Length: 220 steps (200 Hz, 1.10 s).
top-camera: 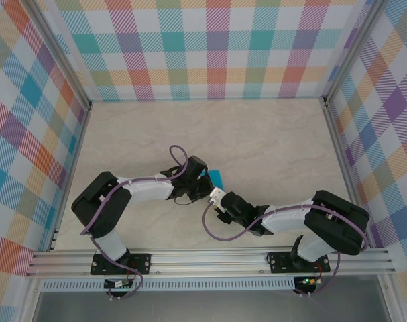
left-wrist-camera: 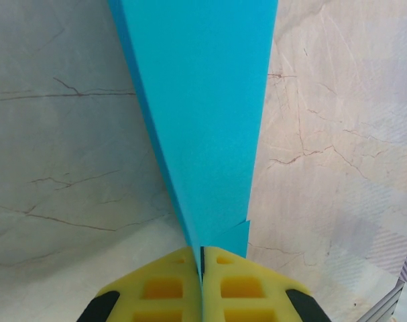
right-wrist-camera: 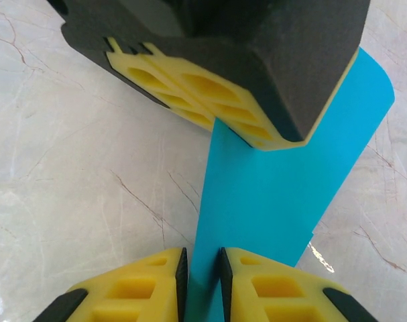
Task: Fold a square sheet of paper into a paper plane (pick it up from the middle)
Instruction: Fold the wing for the fifth time at the center of the table.
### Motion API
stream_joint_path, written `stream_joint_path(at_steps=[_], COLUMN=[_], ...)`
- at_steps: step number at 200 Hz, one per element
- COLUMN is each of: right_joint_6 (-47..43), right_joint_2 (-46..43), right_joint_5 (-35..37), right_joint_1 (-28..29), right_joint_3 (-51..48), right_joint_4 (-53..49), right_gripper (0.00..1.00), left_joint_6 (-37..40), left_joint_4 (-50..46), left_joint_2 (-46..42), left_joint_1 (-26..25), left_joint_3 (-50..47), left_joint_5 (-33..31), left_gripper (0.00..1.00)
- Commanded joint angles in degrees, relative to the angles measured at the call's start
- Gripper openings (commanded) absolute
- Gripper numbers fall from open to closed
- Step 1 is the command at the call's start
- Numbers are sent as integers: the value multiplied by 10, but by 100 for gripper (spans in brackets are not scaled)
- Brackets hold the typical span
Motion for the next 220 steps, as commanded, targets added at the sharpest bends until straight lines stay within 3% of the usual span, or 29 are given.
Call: stream_joint_path(at_steps=[1, 40, 79, 112, 137, 220], right_joint_6=[4, 22, 49, 90, 112, 198], right_joint_2=[2, 1, -3, -19, -26, -29], right_joint_5=[6, 5, 1, -73, -134, -280], right_joint_1=[4, 3, -1, -33, -56, -128], right_joint_3=[7, 11, 17, 20, 22, 4], right_joint_4=[24, 16, -5, -32, -41, -16], right_gripper=[22, 16, 9, 5, 3, 2], left_joint_6=[6, 6, 7, 10, 15, 21], left_joint_4=[-1, -9, -14, -38, -68, -129], left_joint_2=[-19, -18, -28, -62, -103, -203], left_joint_1=[1, 1, 1, 2, 3, 3], left_joint_3=[-4, -4, -5, -6, -8, -37], left_joint_5=[6, 2, -7, -32, -61, -123], left_gripper=[2, 6, 24, 47, 58, 62])
